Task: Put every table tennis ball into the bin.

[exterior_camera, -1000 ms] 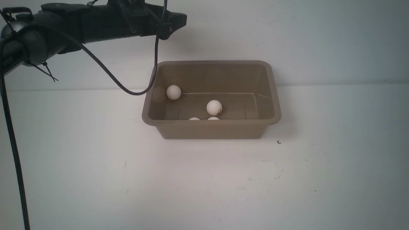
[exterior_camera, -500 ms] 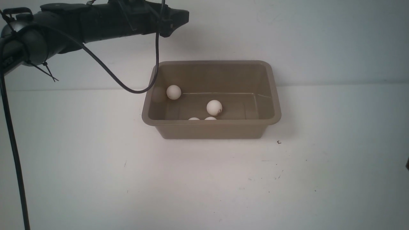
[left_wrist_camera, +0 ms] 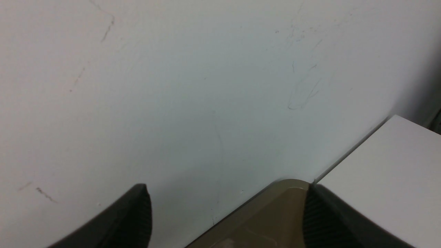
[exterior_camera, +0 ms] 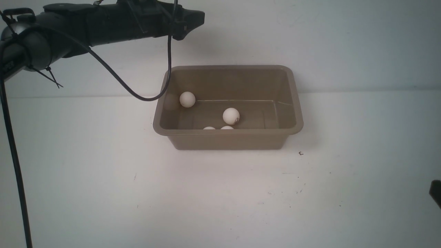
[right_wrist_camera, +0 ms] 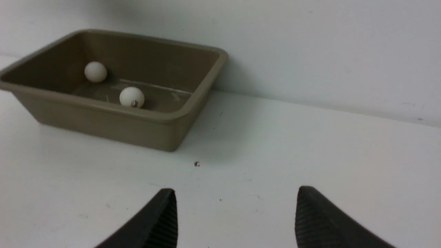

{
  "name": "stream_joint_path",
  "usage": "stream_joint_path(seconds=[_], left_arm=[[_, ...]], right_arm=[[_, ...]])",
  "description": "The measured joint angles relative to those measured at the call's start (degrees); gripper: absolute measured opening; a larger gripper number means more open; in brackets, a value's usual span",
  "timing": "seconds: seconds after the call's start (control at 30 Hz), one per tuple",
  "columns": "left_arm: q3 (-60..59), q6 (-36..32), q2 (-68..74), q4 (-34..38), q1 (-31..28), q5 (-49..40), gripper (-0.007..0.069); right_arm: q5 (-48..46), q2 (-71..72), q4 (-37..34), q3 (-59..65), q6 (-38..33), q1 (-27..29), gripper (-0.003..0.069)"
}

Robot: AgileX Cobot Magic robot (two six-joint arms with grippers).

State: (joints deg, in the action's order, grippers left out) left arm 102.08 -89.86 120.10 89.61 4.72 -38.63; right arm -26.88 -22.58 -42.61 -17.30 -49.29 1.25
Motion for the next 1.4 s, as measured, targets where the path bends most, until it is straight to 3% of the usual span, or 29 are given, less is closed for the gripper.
stream_joint_path(seconds=[0.57, 0.9, 1.4], left_arm=[[0.0, 0.64, 0.0, 2.98, 0.0, -5.15, 0.0531], [0.0, 2.98, -0.06, 5.94, 1.27, -20.23, 0.0531], [0.69, 0.95, -4.36, 5.57, 1.15, -20.3, 0.0531]], right_arm=[[-5.74, 0.0, 2.24, 0.0, 0.0, 0.0, 0.0423], [-9.46, 0.0, 2.35, 0.0, 0.0, 0.0, 0.0423], [-15.87, 0.0, 2.6, 0.0, 0.0, 0.0, 0.0423]])
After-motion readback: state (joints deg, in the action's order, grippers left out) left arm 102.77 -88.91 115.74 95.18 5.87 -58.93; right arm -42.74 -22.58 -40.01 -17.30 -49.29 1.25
